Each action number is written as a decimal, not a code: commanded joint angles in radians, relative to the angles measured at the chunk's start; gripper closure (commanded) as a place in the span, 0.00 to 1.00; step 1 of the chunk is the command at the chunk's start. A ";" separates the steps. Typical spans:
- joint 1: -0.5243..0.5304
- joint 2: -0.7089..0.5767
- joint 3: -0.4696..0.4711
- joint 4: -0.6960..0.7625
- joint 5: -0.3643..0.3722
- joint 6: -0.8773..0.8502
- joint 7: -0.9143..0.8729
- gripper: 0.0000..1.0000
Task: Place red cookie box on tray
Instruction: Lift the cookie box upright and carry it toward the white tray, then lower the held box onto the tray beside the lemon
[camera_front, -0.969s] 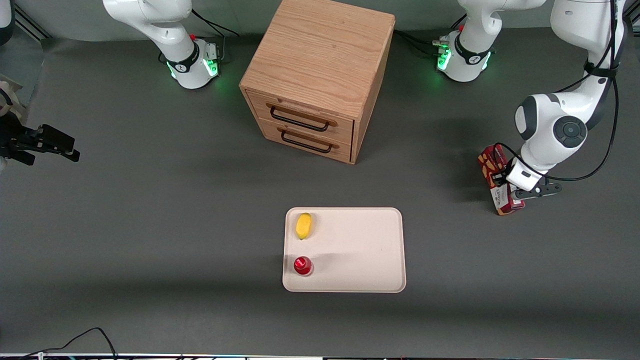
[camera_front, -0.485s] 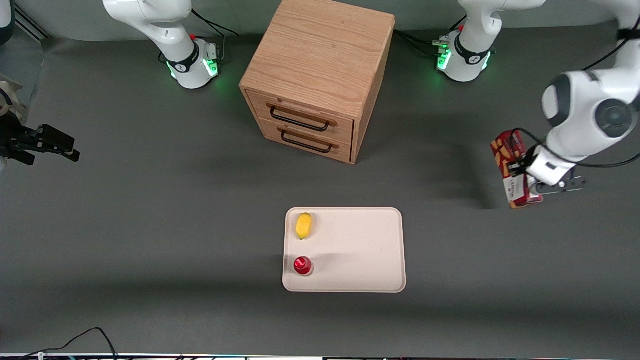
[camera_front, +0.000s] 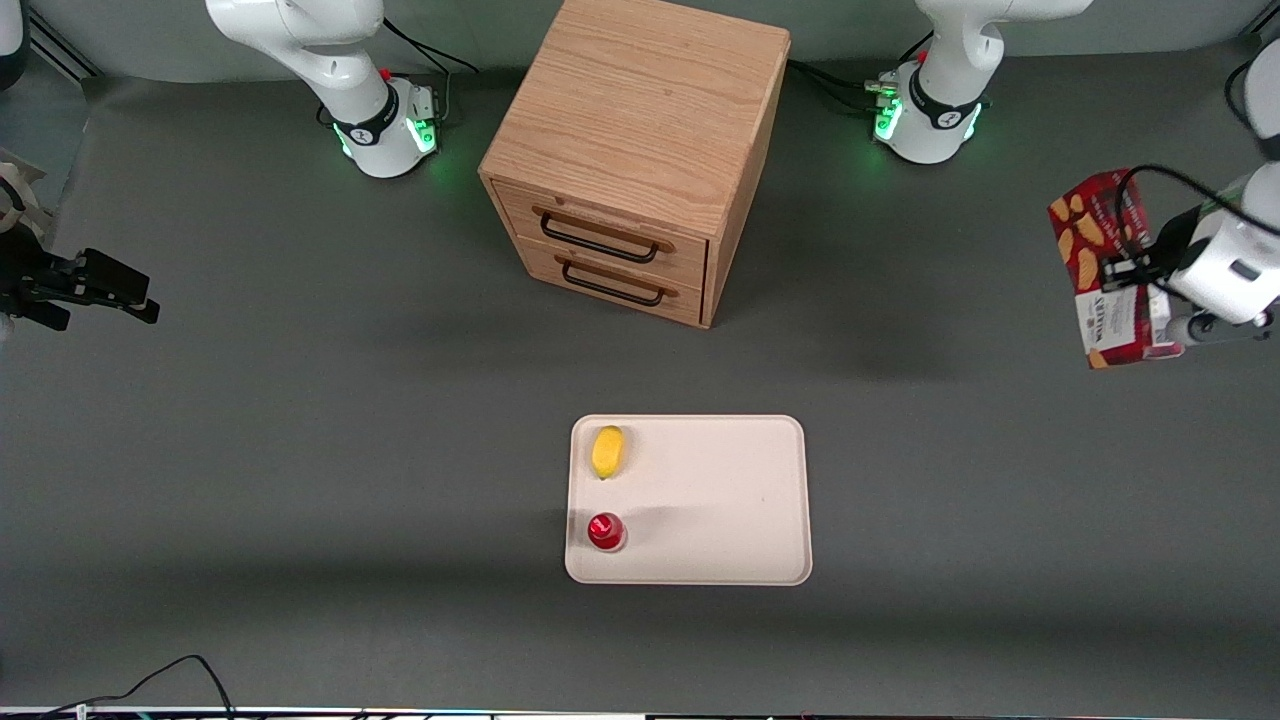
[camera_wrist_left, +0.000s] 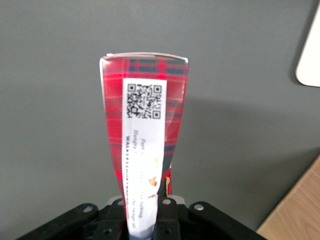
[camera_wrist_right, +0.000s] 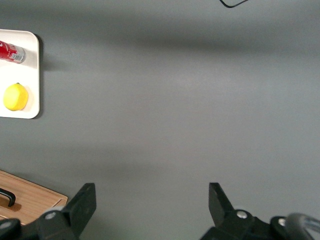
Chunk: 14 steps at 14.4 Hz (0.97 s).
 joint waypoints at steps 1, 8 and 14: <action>-0.029 0.061 -0.017 0.106 -0.048 -0.057 -0.027 1.00; -0.046 0.331 -0.333 0.313 -0.128 0.077 -0.640 1.00; -0.155 0.638 -0.367 0.591 -0.080 0.209 -0.836 1.00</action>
